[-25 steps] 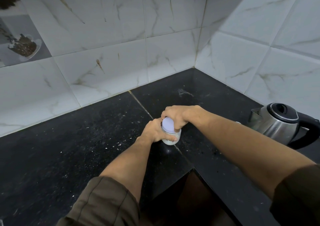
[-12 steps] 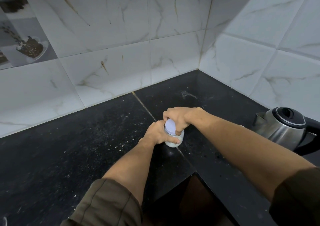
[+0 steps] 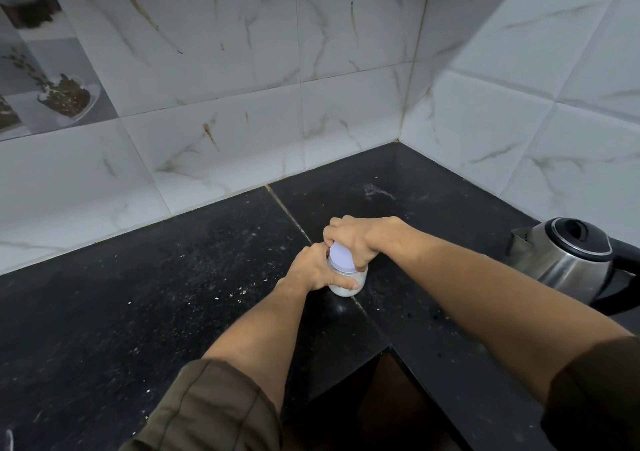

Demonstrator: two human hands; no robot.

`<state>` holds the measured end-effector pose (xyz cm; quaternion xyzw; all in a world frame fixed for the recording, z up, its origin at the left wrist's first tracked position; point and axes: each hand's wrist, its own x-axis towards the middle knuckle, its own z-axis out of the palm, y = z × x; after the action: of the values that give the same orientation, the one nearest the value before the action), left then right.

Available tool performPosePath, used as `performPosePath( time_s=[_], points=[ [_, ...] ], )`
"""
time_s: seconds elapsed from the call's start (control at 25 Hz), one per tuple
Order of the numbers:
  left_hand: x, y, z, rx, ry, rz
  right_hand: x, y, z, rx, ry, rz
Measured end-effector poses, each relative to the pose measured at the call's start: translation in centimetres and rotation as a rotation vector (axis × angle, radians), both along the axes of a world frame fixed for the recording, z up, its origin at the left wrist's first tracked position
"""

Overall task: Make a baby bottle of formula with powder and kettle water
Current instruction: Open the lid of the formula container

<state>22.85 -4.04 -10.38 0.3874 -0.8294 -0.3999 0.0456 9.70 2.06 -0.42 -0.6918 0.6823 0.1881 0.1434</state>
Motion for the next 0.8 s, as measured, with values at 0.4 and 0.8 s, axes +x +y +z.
performPosePath(
  time_s=[0.4,0.8],
  points=[
    [-0.1,-0.2,0.1,-0.009,-0.002,-0.02,0.4,0.1,0.7,-0.032,0.038,0.012],
    [0.5,-0.3,0.3,0.035,0.013,-0.078,-4.9,-0.3,1.5,-0.478,-0.387,-0.438]
  ],
)
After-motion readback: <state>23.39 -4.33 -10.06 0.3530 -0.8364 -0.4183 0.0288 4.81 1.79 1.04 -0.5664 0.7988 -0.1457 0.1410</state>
